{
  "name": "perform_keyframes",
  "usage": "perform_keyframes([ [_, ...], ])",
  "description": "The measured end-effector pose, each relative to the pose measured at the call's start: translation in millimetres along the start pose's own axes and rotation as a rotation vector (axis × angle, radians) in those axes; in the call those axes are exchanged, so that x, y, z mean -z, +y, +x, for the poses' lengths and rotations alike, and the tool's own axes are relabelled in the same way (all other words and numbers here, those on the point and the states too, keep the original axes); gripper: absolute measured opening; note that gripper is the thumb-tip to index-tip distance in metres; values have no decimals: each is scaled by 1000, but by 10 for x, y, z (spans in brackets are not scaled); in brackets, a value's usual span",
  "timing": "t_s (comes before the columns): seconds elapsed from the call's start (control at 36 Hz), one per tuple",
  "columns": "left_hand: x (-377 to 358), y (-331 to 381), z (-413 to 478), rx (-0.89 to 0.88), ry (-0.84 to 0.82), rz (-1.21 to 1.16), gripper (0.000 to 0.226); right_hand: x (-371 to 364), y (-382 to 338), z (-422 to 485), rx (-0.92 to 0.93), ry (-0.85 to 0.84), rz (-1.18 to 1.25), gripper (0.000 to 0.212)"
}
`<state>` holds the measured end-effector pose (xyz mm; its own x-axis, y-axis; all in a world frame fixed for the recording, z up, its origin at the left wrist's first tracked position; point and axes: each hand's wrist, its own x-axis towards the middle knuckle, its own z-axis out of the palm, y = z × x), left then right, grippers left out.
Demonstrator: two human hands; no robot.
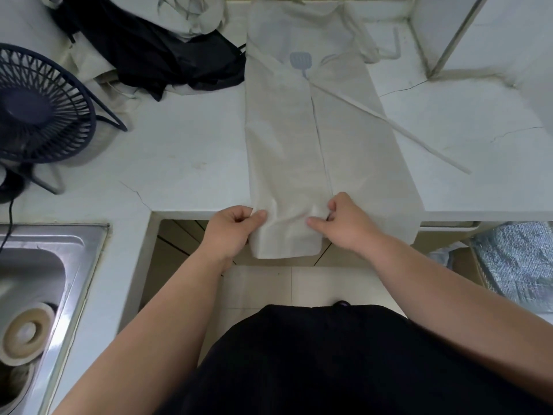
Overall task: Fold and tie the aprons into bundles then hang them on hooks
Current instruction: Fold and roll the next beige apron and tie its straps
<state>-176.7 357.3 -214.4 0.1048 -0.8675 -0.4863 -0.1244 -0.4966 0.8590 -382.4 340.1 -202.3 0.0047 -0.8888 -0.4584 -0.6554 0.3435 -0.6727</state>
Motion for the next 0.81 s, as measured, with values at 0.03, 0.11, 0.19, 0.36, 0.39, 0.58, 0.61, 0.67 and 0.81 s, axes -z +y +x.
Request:
perform_keyframes([
  [0.03, -10, -5, 7, 9, 3, -15, 22, 4, -2, 11, 25, 32, 49, 31],
  [0.11, -33, -25, 16, 37, 32, -57, 24, 43, -16, 32, 59, 114, 87, 34],
  [0.19, -28, -43, 20, 78, -35, -14, 32, 75, 11, 24, 58, 107, 29, 31],
  [0.36, -78, -64, 0, 40, -28, 225, 15, 178, 126, -79, 4, 198, -244, 33],
  [0.39, -85, -53, -1, 29, 0, 231, 13, 194, 147, -90, -3, 190, -307, 32],
  [0.58, -110, -25, 6, 22, 16, 210, 28, 174, 75, -120, -32, 137, -632, 30],
  [0.61, -112, -22, 7, 22, 15, 204, 28, 182, 41, -120, -28, 150, -660, 24],
  [0.67, -120, -14, 6, 16, 9, 202, 28, 204, -4, -115, -40, 152, -691, 13],
  [0.81, -136, 5, 1, -11, 25, 222, 29, 173, -108, -109, 23, 65, -630, 19],
])
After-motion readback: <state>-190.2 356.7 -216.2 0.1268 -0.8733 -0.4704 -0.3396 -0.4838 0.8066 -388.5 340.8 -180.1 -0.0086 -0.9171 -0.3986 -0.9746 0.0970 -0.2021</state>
